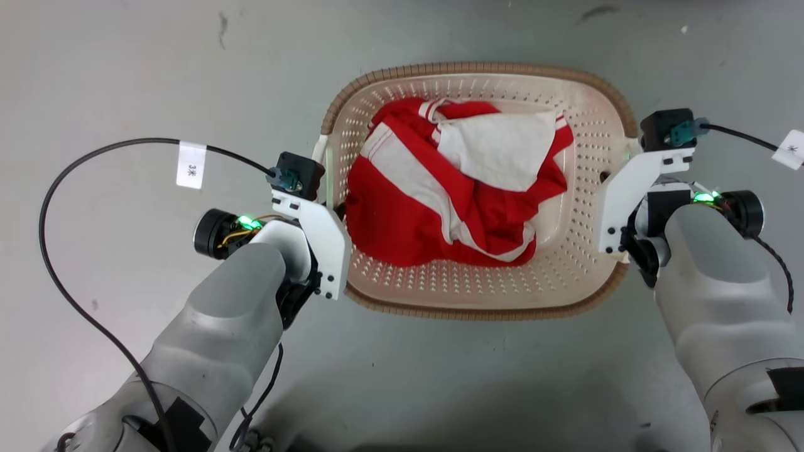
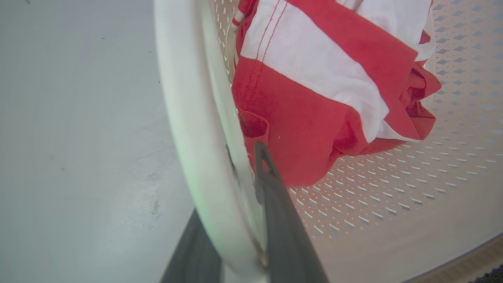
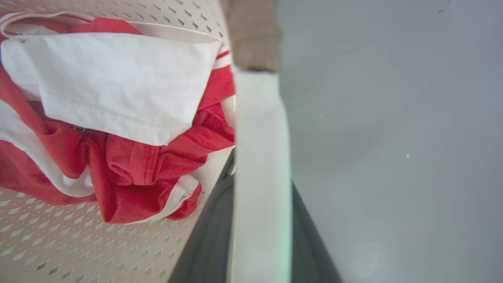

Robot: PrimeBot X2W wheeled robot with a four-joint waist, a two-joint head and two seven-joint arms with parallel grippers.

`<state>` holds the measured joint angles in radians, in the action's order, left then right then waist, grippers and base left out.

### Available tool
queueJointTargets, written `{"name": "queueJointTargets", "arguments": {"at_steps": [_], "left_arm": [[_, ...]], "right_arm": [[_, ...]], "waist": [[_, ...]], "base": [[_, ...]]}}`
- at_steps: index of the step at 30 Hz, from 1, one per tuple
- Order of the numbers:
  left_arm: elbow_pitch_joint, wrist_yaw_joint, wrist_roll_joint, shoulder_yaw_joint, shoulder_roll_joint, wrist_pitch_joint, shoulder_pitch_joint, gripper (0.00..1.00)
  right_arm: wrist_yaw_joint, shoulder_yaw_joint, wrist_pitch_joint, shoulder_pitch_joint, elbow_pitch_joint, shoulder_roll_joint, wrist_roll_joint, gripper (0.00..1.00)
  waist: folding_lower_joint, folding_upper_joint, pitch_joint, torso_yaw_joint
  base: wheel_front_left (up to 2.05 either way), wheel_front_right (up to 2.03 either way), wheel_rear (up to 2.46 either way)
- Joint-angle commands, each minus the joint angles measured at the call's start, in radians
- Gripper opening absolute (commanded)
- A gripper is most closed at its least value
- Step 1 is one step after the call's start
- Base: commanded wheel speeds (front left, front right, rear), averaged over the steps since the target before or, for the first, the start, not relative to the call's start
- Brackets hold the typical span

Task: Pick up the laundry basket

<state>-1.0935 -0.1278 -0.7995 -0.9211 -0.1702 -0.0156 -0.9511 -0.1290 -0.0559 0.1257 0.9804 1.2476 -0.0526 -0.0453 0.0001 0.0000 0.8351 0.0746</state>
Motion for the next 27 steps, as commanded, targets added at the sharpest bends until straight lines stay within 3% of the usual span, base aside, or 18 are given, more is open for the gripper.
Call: {"name": "queueJointTargets", "arguments": {"at_steps": [1,6,11,20,23,24,27], "left_arm": [[0.007,-0.004,-0.002,-0.011,0.000,0.000,-0.003,0.00],[0.027,-0.003,-0.059,-0.074,-0.030,-0.062,0.022,0.00],[0.083,-0.003,-0.124,-0.156,-0.077,-0.174,0.034,0.00],[0.232,-0.004,-0.301,-0.274,-0.198,-0.393,0.085,0.00],[0.267,-0.004,-0.343,-0.303,-0.234,-0.456,0.100,0.00],[0.291,-0.004,-0.367,-0.320,-0.253,-0.497,0.112,0.00],[0.312,-0.004,-0.404,-0.330,-0.280,-0.540,0.126,0.00]], "right_arm": [[-0.003,0.012,0.009,-0.009,0.007,0.004,-0.016,0.00],[-0.003,0.056,0.088,-0.031,0.026,0.003,-0.021,0.00],[-0.004,0.156,0.210,-0.040,0.033,0.003,0.054,0.00],[-0.008,0.401,0.548,-0.095,-0.021,0.003,0.273,0.00],[-0.009,0.451,0.650,-0.120,-0.056,0.001,0.349,0.00],[-0.009,0.475,0.728,-0.146,-0.081,0.003,0.423,0.00],[-0.009,0.502,0.801,-0.150,-0.108,0.004,0.485,0.00]], "waist": [[-0.0001,0.0000,-0.038,-0.006],[-0.0001,0.0000,-0.155,-0.020],[-0.0001,0.0000,-0.298,-0.033],[-0.0001,0.0000,-0.538,-0.065],[-0.0001,0.0000,-0.607,-0.078],[-0.0001,0.0000,-0.652,-0.084],[-0.0001,0.0000,-0.712,-0.096]], "base": [[0.00,0.00,0.00],[0.00,0.00,0.00],[0.00,0.00,0.00],[0.00,0.00,0.00],[0.00,0.00,0.00],[0.00,0.00,0.00],[0.00,0.00,0.00]]}}
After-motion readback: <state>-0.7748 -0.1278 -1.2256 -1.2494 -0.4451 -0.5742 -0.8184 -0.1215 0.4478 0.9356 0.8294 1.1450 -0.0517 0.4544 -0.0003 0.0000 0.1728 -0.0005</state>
